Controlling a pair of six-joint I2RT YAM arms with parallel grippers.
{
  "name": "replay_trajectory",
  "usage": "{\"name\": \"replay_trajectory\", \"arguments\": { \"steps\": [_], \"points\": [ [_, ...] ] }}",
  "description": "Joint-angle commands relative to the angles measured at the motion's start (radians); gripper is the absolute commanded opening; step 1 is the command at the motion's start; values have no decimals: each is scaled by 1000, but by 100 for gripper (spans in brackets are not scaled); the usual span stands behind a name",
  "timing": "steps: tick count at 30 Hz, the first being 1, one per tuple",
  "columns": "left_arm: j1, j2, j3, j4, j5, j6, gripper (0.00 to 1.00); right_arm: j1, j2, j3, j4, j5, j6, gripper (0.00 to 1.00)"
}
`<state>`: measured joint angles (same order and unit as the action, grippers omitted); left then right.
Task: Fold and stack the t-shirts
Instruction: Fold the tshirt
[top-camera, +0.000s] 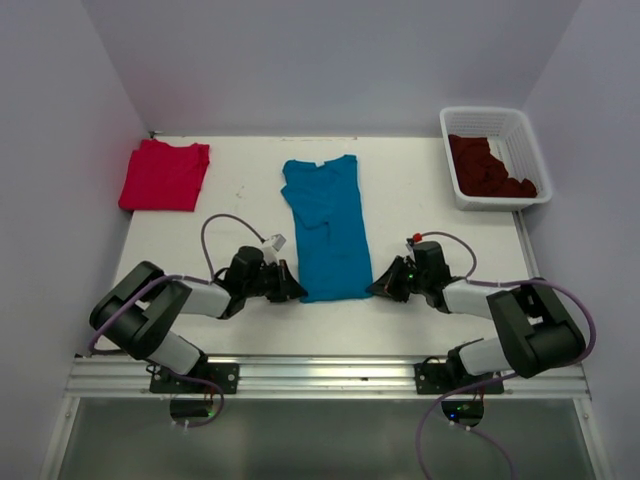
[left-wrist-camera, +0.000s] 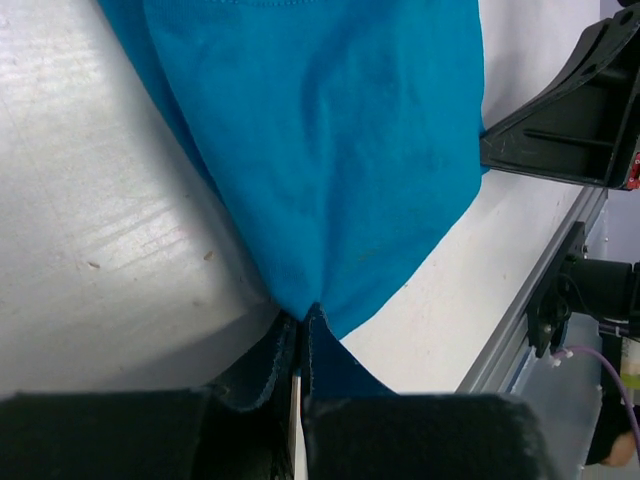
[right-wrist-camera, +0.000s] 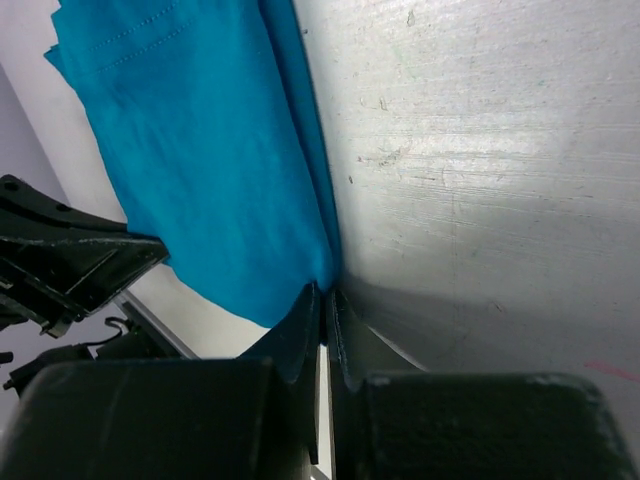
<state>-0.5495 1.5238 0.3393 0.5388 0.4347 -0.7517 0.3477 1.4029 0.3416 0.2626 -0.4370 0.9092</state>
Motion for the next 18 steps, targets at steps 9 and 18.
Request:
{"name": "replay_trajectory", "arguments": {
  "steps": [9,18],
  "points": [
    [-7,-290,-82,-352,67,29,0,4,-268,0,-348,12,-62,0],
    [-7,-752,-43,-764,58,-37,0,7,-619,145,-726,-37,-121,0]
  ]
}}
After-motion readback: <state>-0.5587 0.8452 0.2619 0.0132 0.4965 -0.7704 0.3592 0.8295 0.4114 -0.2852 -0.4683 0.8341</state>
